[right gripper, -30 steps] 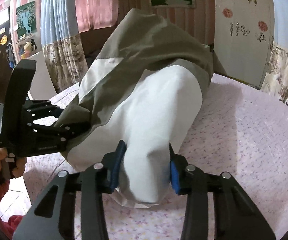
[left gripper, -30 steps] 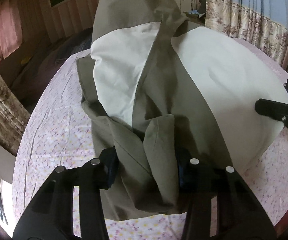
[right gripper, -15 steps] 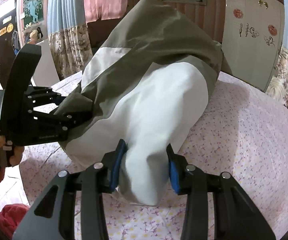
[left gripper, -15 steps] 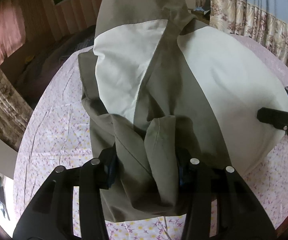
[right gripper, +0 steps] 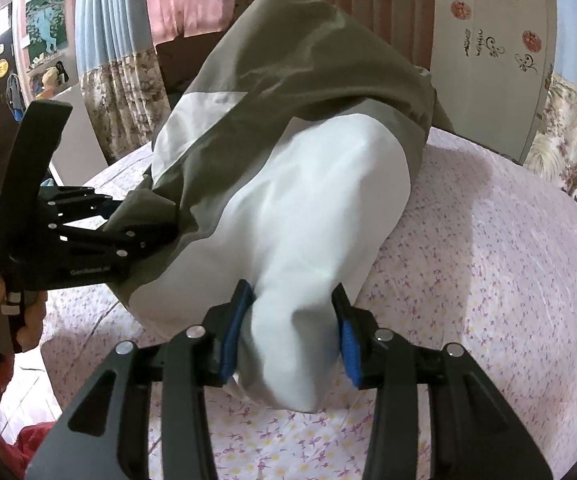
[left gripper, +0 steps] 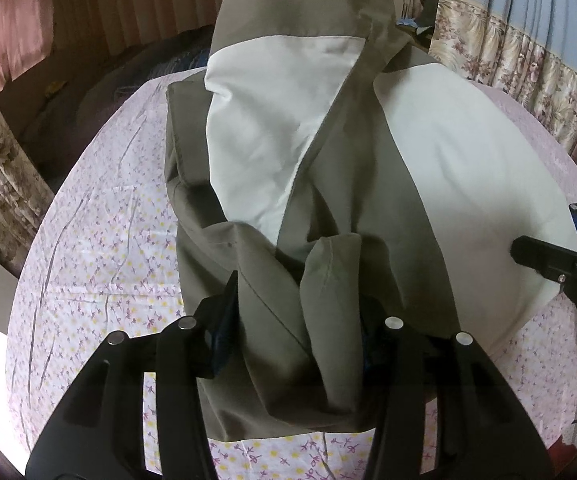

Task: Fold large clothes
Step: 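Press the folded jacket bundle flat with both grippers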

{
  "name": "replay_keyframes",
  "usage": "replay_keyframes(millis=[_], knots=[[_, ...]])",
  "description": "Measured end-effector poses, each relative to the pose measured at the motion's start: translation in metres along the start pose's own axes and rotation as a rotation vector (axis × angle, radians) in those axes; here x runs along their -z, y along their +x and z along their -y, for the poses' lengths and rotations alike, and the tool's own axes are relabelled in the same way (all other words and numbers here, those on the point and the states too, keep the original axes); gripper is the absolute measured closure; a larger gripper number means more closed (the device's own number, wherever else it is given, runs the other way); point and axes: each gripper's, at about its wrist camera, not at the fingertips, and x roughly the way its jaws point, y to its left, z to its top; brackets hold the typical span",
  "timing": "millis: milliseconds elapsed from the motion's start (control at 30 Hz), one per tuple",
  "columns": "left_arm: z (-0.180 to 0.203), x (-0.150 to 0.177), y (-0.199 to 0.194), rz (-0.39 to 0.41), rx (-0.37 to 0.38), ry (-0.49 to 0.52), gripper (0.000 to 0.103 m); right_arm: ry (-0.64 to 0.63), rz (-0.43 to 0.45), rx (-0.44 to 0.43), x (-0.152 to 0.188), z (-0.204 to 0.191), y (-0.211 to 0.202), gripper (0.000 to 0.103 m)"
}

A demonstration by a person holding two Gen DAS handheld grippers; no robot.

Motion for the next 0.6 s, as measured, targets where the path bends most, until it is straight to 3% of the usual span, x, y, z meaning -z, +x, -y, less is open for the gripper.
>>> replay_keyframes(millis=[600], knots=[[0.012, -0.002, 0.0, 0.01, -0.059, 0.059, 0.055, 0.0, 0.001, -0.001, 0.001, 0.0, 0.002, 0.061]])
